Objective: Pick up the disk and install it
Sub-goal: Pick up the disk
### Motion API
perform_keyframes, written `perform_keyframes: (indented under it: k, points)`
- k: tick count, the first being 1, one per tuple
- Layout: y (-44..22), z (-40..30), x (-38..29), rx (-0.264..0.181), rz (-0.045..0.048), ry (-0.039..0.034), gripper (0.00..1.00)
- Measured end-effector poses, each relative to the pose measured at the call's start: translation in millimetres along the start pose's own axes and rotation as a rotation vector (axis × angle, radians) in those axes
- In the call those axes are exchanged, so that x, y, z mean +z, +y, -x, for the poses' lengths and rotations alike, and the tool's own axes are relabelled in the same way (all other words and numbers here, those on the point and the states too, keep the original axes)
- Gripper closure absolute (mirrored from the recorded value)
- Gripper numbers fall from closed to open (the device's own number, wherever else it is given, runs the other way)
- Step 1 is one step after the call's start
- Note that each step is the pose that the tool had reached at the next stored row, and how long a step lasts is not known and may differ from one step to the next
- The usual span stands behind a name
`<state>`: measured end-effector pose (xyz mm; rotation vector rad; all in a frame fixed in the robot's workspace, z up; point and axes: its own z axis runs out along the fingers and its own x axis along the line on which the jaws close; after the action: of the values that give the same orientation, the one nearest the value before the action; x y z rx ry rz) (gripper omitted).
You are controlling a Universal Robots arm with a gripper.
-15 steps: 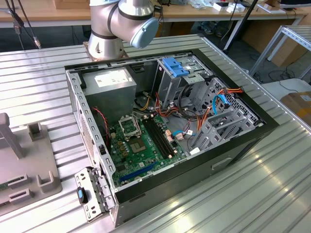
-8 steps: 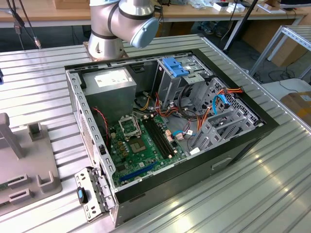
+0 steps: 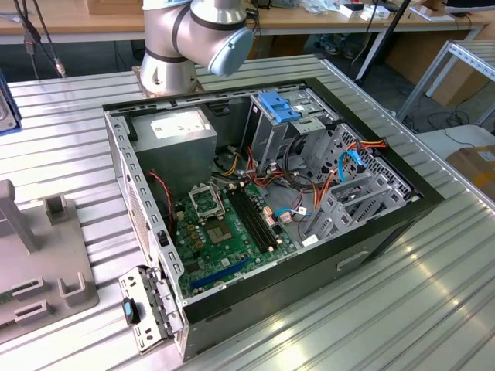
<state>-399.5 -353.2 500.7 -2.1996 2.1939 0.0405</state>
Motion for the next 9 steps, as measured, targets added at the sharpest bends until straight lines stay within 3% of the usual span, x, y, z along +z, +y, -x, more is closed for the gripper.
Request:
perform_keyframes:
  k: [2, 9]
  points:
    - [-6.4, 0.0, 0.1, 0.000, 0.0000, -0.0001, 0.64]
    - [-17.5, 0.0, 0.1, 0.000, 0.0000, 0.0000, 0.64]
